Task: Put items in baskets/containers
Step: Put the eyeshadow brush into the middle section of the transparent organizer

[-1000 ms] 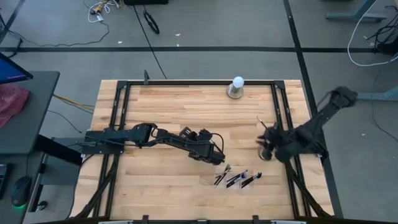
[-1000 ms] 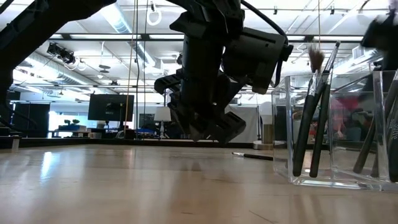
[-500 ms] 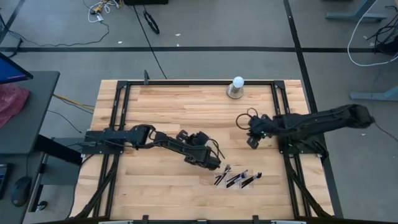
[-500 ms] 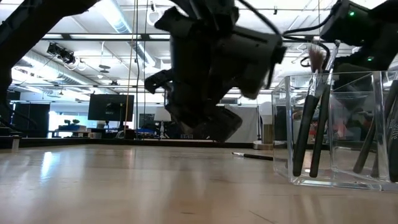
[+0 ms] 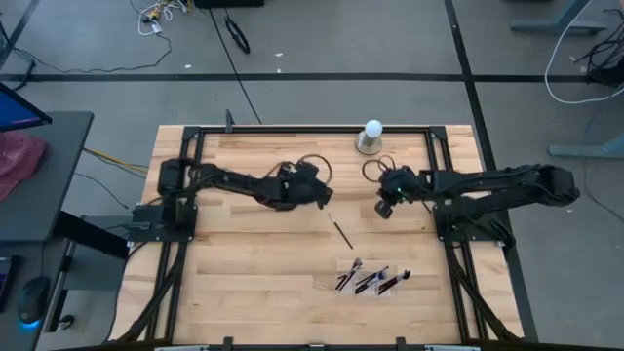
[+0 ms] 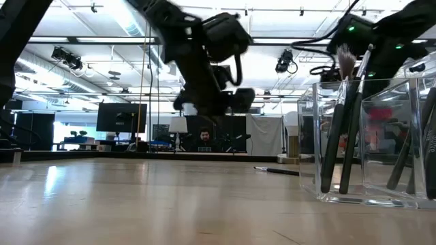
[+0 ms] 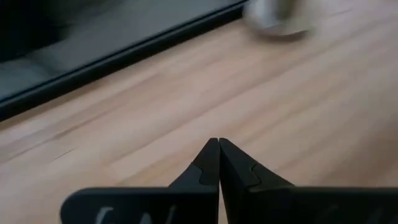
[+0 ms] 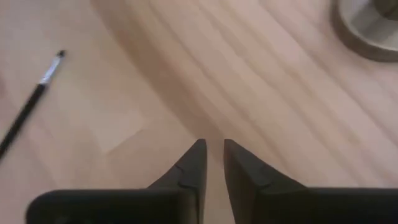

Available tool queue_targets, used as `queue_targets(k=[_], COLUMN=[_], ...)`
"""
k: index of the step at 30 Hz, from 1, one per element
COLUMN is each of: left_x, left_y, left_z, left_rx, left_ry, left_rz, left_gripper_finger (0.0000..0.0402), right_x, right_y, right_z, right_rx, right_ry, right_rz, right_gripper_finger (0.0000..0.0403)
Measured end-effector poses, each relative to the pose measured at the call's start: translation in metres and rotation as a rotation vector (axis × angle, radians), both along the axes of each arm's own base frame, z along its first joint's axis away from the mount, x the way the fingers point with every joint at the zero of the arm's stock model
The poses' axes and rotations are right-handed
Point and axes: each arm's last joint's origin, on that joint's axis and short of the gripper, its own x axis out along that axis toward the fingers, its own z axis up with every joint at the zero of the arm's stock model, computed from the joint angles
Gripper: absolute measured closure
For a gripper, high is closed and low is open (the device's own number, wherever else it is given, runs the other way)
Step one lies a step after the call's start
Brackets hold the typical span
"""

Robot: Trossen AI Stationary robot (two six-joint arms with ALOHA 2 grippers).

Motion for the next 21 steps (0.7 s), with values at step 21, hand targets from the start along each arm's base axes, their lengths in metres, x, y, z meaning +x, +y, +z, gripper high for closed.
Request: queue_targets(k=[21], left_x=[0.012], left_y=[0.009], left_z=[0.005], left_rx=[0.125], left_ry=[-0.286], left_rz=[-0.326], left_gripper_finger=[0.0393], right_x=[-0.026], right_y=[-0.071], right_z=[0.012], right_rx=[0.13], right_ry=[0.676], right_rz=[-0.244], right_gripper_finger=[0.0375])
